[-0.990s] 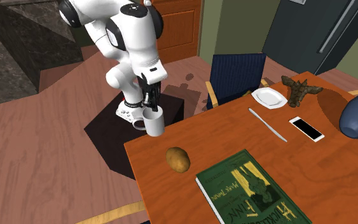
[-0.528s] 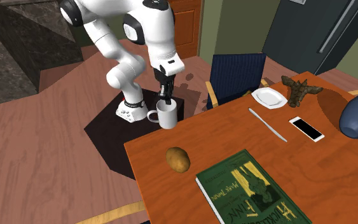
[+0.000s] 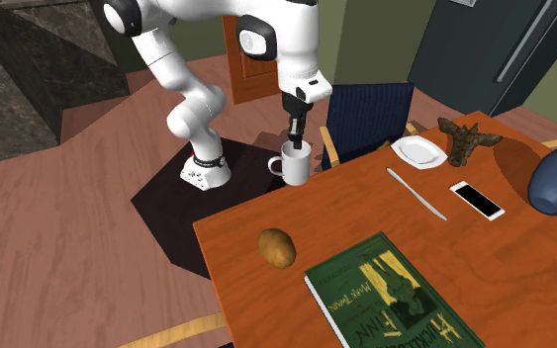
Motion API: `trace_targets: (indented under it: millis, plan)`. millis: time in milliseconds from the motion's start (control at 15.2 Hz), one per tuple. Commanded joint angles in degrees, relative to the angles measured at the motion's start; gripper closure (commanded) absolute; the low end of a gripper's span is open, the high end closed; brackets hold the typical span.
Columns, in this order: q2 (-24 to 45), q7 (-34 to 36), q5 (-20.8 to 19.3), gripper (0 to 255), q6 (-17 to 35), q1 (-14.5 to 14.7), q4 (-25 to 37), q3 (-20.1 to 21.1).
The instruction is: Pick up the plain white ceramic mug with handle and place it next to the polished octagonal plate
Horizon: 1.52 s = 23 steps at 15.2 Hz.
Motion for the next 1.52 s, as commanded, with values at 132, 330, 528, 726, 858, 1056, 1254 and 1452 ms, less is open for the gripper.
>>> trace_targets:
  millis: [132,330,528,726,858,1056,1254,1452]
  plan:
    - [3.69,4.96,1.88,255,0.84,2.18,2.72,3.71]
    - [7.41,8.34,2.93,255,1.36,3.65,5.9,6.16]
    - [11.48,11.65,3.65,255,1.66,4.99,9.67,8.46]
    - [15.87,14.91,4.01,255,1.69,6.26,14.03,10.61]
    - [18.97,17.07,4.04,255,1.54,7.08,17.3,11.95]
    - [23.89,20.27,3.77,255,1.0,8.36,22.75,13.77]
    - [29.16,23.41,3.15,255,0.03,9.73,28.95,15.39]
    - [34.85,26.44,2.21,255,-1.45,11.26,36.05,16.77]
